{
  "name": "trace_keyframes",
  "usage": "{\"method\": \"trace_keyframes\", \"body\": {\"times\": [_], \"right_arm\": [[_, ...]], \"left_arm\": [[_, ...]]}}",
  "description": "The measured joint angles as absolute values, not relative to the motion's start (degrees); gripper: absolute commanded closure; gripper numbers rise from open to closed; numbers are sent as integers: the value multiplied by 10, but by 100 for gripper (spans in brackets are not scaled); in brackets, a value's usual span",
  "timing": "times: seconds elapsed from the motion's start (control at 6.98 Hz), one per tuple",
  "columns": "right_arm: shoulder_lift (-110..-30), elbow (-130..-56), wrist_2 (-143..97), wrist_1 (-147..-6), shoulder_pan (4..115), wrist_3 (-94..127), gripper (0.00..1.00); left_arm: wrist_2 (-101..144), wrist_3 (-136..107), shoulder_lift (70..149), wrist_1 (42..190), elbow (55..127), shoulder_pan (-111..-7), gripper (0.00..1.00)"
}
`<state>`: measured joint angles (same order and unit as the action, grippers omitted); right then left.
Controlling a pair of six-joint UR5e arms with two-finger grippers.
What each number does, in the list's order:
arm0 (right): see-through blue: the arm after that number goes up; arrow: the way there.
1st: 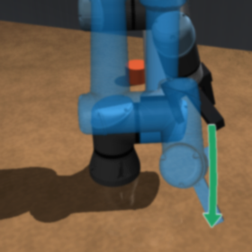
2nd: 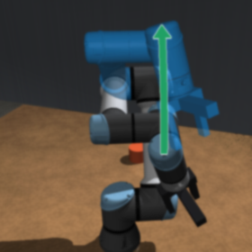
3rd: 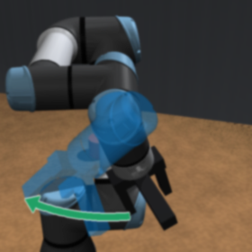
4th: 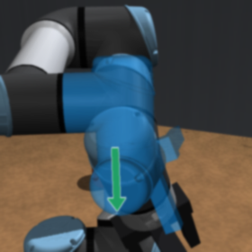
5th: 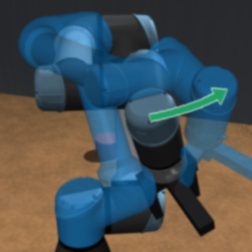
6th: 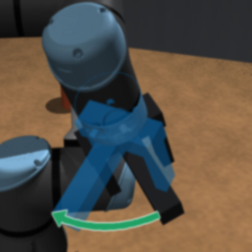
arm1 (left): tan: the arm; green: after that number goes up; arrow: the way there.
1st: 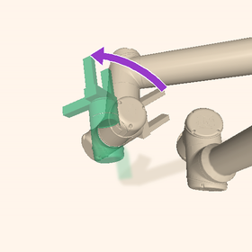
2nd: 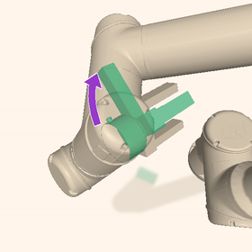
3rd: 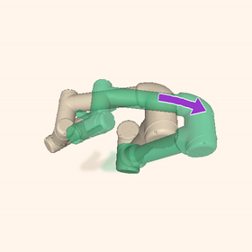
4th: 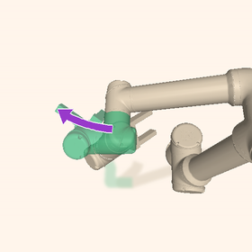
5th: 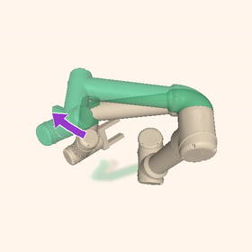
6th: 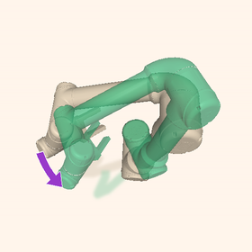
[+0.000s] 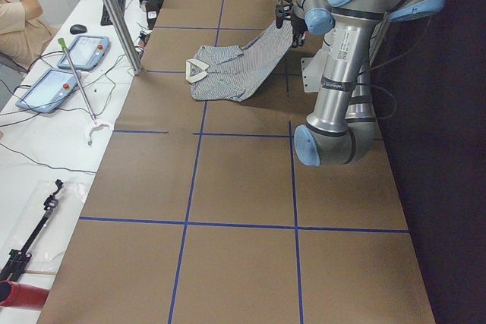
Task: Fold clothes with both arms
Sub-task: 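Lift the hem with both grippers and fold it toward the collar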
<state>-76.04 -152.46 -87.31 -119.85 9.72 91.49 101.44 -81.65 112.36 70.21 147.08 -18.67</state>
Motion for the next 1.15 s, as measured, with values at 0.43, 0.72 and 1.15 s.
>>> {"method": "trace_keyframes", "body": {"times": [0.43,0.72,1.15], "right_arm": [[-630,-1351,-956,-1195,291,751,100],[-596,-1216,-1004,-1109,394,689,100],[-544,-976,-1009,-919,434,677,100]], "left_arm": [[1020,-684,1188,696,1335,-321,100],[1020,-630,1214,747,1231,-393,100],[1016,-607,1250,944,1000,-435,100]]}}
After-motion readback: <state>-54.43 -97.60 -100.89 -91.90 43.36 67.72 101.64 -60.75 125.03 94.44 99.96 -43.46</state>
